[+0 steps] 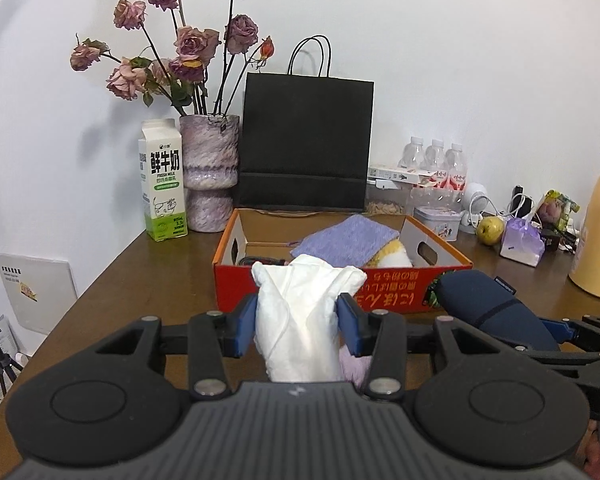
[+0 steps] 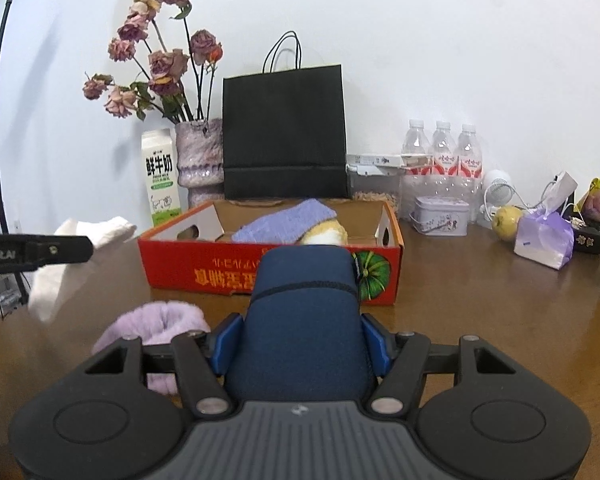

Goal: Organize objects
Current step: 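Lift the white cloth and navy case with both grippers over the red box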

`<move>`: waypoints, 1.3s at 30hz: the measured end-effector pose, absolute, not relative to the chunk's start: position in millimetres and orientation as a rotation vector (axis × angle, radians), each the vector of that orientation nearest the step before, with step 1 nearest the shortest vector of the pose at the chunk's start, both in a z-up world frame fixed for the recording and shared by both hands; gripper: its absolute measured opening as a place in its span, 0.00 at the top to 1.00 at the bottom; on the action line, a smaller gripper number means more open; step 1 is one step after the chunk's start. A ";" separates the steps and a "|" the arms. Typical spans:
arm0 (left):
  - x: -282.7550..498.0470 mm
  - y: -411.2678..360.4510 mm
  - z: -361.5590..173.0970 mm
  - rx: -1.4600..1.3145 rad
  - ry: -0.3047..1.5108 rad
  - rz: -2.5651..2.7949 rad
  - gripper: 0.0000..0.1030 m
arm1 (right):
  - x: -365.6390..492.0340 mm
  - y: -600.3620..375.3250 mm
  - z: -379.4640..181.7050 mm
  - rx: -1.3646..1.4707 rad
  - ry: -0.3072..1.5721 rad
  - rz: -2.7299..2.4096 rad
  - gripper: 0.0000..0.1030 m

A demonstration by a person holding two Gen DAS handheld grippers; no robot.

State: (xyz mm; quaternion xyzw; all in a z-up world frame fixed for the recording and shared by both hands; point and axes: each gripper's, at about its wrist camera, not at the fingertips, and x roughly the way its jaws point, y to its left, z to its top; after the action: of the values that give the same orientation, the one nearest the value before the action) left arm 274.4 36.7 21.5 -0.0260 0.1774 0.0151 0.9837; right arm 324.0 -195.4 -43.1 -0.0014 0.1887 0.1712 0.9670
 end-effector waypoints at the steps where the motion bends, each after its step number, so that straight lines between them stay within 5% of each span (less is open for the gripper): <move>1: 277.6 35.8 23.2 -0.054 0.355 0.029 0.57 | 325.9 -194.7 -41.0 0.000 0.377 0.348 0.40; 39: 426.1 31.4 55.2 -0.149 0.343 0.093 0.57 | 453.6 -163.6 3.1 0.051 0.280 0.357 0.40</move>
State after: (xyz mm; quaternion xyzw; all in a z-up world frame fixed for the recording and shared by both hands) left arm 426.1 31.4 55.2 -0.0740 0.1707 0.0462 0.9815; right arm 453.6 -163.6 3.1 0.0253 0.1388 0.1769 0.9741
